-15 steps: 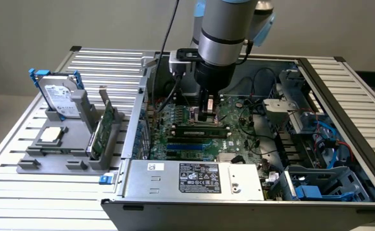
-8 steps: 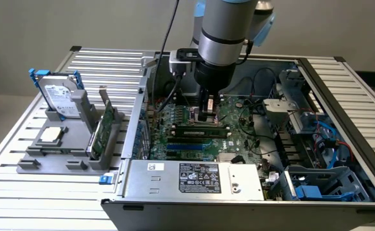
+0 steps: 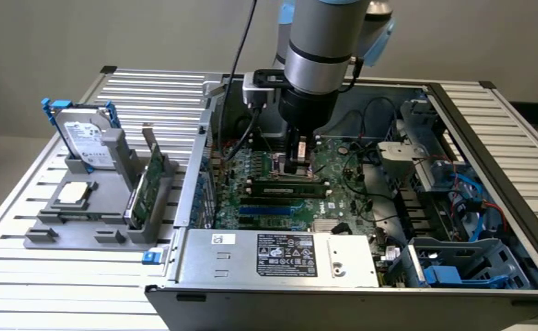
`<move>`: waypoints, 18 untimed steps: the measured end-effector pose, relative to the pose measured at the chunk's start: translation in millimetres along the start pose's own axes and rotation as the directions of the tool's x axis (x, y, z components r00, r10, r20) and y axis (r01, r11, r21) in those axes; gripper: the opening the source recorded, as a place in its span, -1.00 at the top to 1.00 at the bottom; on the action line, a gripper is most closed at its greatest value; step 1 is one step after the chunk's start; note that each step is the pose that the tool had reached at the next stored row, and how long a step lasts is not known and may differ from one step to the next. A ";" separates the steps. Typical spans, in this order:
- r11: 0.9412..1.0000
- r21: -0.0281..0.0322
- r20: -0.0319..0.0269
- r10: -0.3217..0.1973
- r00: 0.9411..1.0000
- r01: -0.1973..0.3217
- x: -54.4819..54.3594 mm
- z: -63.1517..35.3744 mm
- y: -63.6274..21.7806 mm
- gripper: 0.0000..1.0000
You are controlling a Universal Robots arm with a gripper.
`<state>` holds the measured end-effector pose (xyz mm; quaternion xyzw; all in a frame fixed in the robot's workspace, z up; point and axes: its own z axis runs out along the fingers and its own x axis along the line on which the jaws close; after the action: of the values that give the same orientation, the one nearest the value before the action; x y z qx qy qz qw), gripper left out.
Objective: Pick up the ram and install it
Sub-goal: 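Press down the ram until it locks into place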
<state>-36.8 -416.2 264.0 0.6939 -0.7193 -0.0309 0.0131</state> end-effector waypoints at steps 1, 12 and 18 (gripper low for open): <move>1.000 0.000 0.000 0.000 1.000 0.000 0.0 0.0 0.0 0.79; 1.000 0.000 0.000 0.000 1.000 0.000 0.3 14.8 -0.8 0.79; 1.000 0.004 0.001 0.000 1.000 0.000 0.7 23.8 3.0 0.79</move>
<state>-41.4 -416.2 240.5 0.6940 -0.7193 -0.0300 0.0115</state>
